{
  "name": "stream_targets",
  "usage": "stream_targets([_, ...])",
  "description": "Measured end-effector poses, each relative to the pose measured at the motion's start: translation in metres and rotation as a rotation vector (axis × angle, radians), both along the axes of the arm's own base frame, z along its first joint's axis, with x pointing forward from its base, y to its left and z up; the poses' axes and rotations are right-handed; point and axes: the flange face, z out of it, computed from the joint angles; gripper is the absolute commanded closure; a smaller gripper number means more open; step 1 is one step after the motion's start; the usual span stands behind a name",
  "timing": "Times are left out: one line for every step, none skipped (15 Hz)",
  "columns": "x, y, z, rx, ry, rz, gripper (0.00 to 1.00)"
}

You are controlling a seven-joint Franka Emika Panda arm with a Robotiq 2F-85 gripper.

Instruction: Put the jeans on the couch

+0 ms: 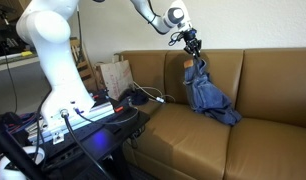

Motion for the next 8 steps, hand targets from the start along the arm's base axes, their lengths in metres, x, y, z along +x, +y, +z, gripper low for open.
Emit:
stream_targets([0.001, 0.001, 0.01, -0.026, -0.006, -0.002, 0.37])
stream_targets([0.002, 0.001, 0.019, -0.041, -0.003, 0.004, 0.29])
stream_targets([0.0, 0.0, 0.03, -0.05, 0.009, 0.01, 0.21])
stream_targets([-0.001, -0.002, 0.044, -0.053, 0.012, 0.018, 0.15])
stream_targets([-0.002, -0.003, 0.063, -0.043, -0.007, 0.039, 0.07])
stream_targets([-0.003, -0.002, 0.087, -0.029, -0.045, 0.065, 0.02])
stream_targets([-0.004, 0.0, 0.115, -0.019, -0.093, 0.092, 0.2])
stream_targets([-0.008, 0.001, 0.135, -0.012, -0.114, 0.098, 0.12])
